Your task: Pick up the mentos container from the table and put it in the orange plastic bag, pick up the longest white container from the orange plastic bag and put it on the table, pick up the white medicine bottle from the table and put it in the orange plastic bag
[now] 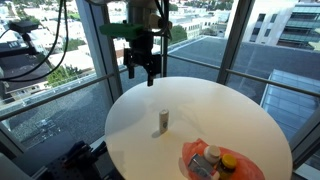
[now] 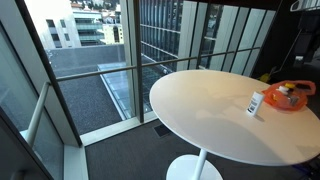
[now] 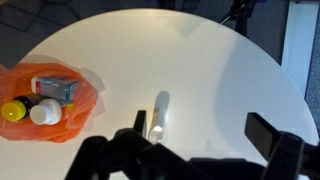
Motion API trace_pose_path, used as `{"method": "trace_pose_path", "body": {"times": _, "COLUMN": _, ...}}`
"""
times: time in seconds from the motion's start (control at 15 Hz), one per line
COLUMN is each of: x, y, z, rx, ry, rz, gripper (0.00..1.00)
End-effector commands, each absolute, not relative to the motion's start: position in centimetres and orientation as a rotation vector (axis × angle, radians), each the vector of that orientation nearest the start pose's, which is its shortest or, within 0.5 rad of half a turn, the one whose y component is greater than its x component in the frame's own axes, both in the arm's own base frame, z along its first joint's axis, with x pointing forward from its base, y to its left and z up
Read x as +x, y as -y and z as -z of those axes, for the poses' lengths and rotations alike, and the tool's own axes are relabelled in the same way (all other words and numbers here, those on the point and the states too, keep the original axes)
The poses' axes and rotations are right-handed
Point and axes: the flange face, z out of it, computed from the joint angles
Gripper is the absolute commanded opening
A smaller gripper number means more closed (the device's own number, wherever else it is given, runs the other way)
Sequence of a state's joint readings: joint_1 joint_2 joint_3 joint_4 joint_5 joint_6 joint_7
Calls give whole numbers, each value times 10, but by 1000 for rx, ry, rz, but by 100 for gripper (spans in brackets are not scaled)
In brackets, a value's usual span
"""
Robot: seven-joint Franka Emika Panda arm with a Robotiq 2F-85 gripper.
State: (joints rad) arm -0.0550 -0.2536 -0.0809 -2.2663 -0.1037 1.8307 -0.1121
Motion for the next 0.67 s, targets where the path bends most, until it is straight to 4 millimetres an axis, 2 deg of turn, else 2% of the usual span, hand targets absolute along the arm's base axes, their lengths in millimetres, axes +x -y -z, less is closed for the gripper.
{"method": "trace_pose_path", "body": {"times": 0.0, "x": 445, "y": 70, "z": -448, "rx": -3181, "ry": 26, "rz": -308, "gripper": 100}}
{"method": "trace_pose_path", "body": {"times": 0.6, "x": 446, "y": 70, "z": -445, "rx": -3179, "ry": 26, "rz": -318, "gripper": 100}}
